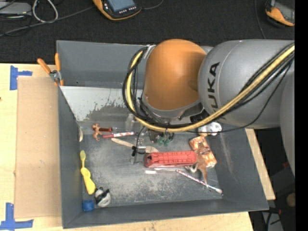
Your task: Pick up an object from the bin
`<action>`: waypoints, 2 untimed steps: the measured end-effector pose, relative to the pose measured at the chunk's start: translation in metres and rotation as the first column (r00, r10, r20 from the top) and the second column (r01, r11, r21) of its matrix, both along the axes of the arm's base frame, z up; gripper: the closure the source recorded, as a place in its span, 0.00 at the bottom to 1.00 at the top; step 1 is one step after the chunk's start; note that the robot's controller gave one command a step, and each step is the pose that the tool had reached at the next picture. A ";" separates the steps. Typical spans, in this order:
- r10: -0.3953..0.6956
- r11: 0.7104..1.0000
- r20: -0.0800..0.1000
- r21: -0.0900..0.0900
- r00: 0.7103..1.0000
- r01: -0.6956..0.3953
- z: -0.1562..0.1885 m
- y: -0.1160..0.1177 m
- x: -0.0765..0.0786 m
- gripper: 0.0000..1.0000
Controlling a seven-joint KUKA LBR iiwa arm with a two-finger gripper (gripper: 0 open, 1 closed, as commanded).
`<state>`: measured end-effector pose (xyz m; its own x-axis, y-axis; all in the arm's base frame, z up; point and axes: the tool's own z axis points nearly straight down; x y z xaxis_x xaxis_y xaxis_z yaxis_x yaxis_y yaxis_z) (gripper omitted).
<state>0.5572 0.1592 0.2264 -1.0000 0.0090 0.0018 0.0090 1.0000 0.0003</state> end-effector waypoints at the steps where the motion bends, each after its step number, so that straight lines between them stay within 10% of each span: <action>1: 0.000 1.000 0.000 0.000 1.000 0.000 0.000 0.000 0.000 0.00; 2: -0.057 0.998 0.000 0.000 0.998 0.057 -0.015 -0.025 -0.021 0.00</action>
Offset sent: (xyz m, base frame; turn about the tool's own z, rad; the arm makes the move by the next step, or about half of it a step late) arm -0.0332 -0.0424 -0.0228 0.1037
